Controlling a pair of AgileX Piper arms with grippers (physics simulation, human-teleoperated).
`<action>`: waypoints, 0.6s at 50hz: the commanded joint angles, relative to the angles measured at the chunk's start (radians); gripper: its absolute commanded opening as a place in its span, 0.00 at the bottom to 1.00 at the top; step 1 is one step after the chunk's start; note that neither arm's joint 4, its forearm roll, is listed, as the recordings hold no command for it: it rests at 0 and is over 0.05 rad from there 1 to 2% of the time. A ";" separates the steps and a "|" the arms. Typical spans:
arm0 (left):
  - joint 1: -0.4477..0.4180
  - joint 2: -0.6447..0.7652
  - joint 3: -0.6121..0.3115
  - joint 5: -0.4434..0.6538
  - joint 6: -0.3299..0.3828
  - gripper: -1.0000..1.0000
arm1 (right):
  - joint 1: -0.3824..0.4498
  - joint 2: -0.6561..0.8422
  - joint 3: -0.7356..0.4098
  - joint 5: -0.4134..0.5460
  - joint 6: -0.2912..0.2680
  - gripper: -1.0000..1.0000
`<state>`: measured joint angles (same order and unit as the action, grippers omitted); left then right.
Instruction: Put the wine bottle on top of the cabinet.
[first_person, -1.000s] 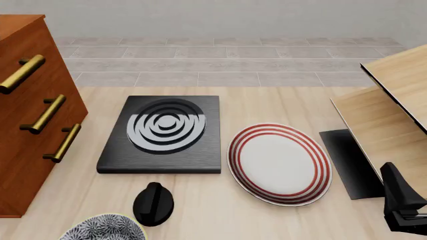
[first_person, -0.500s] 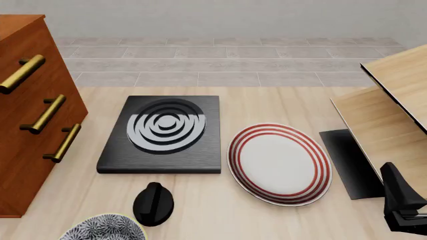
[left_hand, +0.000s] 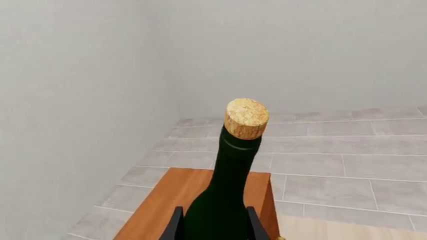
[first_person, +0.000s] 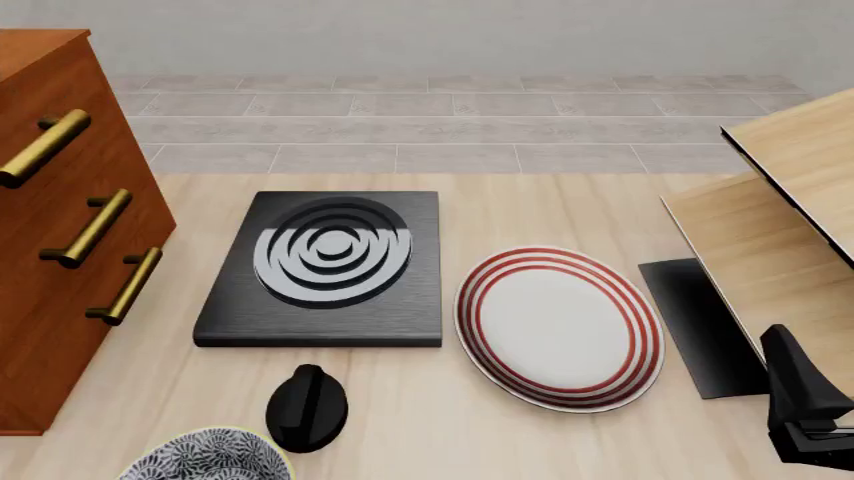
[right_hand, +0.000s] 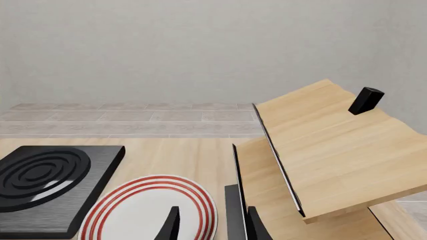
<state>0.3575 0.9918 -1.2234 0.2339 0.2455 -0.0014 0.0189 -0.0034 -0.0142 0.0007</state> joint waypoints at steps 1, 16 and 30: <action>0.033 0.002 0.042 -0.057 0.011 0.00 | 0.000 0.000 0.000 0.000 0.000 1.00; 0.083 0.043 0.098 -0.149 -0.004 0.00 | 0.000 0.000 0.000 0.000 0.000 1.00; 0.113 0.069 0.163 -0.216 -0.017 0.00 | 0.000 0.000 0.000 0.000 0.000 1.00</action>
<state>0.4465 1.0445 -1.0920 0.0678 0.2184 -0.0015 0.0188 -0.0034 -0.0141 0.0008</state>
